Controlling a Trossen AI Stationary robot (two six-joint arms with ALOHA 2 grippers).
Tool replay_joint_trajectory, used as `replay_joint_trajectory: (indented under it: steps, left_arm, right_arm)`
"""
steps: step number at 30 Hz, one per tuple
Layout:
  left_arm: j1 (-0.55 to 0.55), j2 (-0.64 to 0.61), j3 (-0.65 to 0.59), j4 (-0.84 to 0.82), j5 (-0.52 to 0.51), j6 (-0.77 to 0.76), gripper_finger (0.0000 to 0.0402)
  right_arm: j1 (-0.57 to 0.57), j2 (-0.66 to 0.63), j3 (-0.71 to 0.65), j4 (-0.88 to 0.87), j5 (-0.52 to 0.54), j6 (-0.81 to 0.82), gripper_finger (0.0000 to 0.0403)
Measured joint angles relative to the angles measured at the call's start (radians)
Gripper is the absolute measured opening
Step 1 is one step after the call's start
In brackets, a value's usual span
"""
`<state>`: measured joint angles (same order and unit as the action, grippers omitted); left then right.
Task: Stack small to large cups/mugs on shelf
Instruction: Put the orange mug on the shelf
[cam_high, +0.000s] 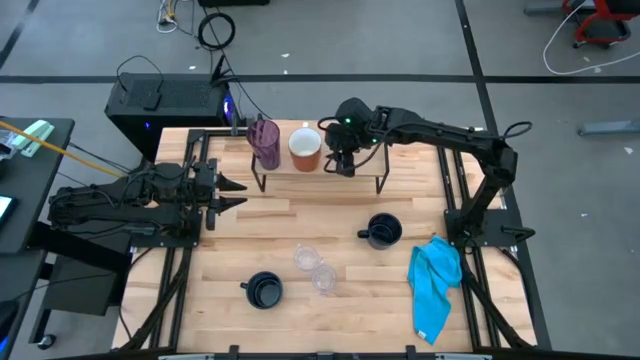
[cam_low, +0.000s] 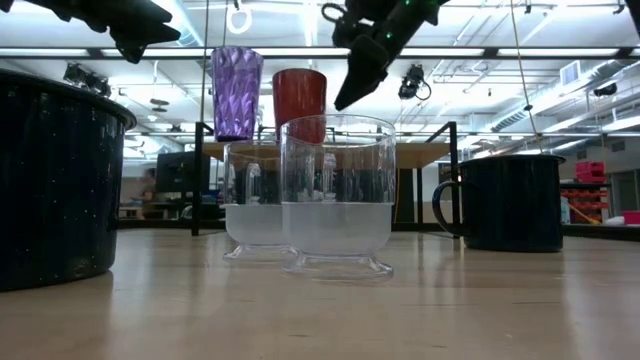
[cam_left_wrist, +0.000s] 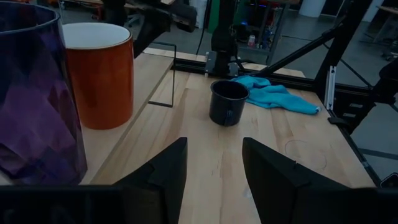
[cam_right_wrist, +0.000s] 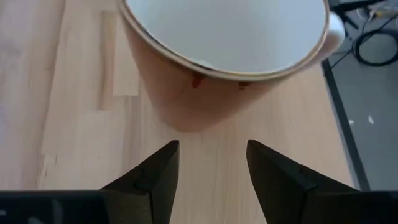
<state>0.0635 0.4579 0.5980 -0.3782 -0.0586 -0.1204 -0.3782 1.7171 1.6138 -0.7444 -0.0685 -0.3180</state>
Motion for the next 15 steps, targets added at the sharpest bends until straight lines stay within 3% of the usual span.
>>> replay_joint_trajectory:
  steps: [15]
  left_arm:
    - [0.0, 0.0, 0.0, 0.0, 0.0, 0.0, 0.0162]
  right_arm:
    - [0.002, 0.112, 0.0, 0.067, -0.011, -0.03, 0.0185]
